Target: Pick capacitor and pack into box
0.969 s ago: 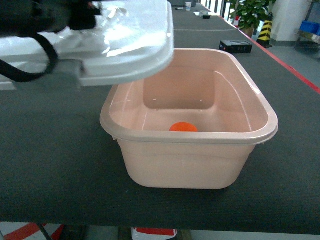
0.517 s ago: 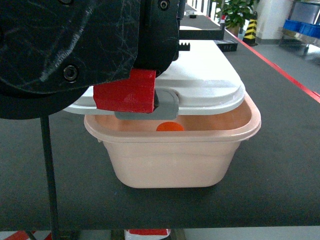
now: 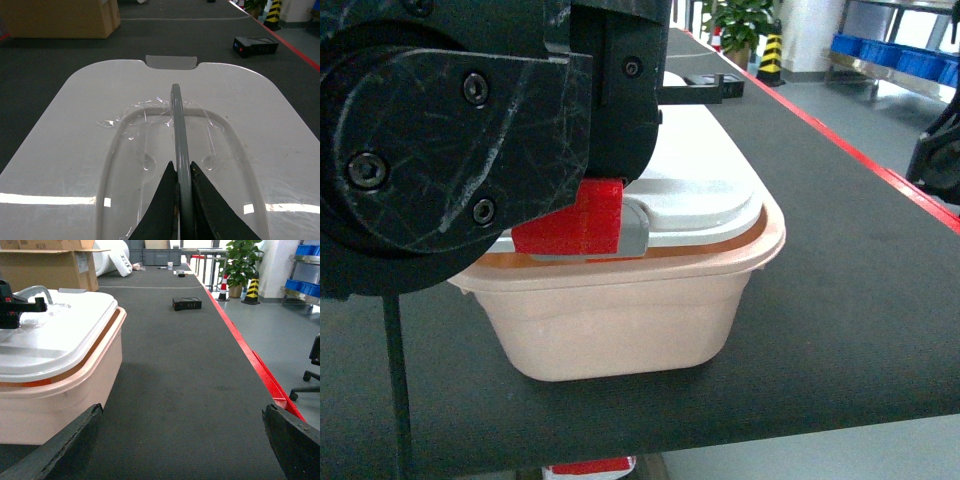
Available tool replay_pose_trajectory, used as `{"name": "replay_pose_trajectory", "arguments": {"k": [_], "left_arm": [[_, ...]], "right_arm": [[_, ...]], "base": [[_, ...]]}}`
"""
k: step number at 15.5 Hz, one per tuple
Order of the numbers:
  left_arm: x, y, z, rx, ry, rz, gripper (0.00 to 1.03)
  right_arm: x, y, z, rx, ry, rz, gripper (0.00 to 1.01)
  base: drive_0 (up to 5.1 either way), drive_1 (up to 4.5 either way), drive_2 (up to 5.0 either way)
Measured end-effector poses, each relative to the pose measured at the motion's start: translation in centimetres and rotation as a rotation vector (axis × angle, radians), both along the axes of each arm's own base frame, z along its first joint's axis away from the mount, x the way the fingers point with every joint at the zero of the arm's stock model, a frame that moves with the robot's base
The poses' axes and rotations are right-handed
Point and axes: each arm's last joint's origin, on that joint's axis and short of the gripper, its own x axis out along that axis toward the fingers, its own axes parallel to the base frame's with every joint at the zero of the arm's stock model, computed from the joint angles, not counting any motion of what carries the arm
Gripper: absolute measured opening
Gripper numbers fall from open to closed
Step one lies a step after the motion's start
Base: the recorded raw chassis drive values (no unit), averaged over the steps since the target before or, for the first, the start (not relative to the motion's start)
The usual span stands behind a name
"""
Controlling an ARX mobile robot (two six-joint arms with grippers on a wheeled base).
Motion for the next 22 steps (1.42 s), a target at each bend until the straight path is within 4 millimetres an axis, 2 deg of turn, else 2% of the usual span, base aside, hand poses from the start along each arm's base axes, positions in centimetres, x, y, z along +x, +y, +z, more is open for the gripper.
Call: {"name": "replay_pose_trajectory", "arguments": {"k": [9, 14, 15, 19, 21, 22], "left_arm": [[-0.1, -0.6, -0.8, -0.003, 0.041, -0.050, 0.02], [-0.1, -0.7, -0.3, -0.041, 0.002, -0.087, 0.52], [-0.1, -0.7, -0.2, -0.042, -0.001, -0.087, 0.54], [-0.3, -0.2, 0.1, -0.051, -0.022, -0.079, 0.74], [-0.5, 1.4, 1.3, -0.056, -0.072, -0.060, 0.95], [-0.6, 2.6, 2.4, -0.054, -0.104, -0.046, 0.99]], "right_arm": [[0.0, 0.0, 0.0, 0.000, 0.000, 0.000, 0.98], [0.0, 0.0, 0.0, 0.000, -0.001, 0.000, 0.98], [0.0, 0.0, 0.0, 0.000, -0.001, 0.000, 0.98], [0.0, 0.0, 0.0, 0.000, 0.000, 0.000, 0.98], [0.0, 0.0, 0.0, 0.000, -0.001, 0.000, 0.98], [0.0, 0.0, 0.0, 0.000, 0.000, 0.000, 0.98]], "base": [[0.0, 0.00, 0.0], [0.0, 0.00, 0.0], [0.0, 0.00, 0.0], [0.0, 0.00, 0.0], [0.0, 0.00, 0.0], [0.0, 0.00, 0.0]]}}
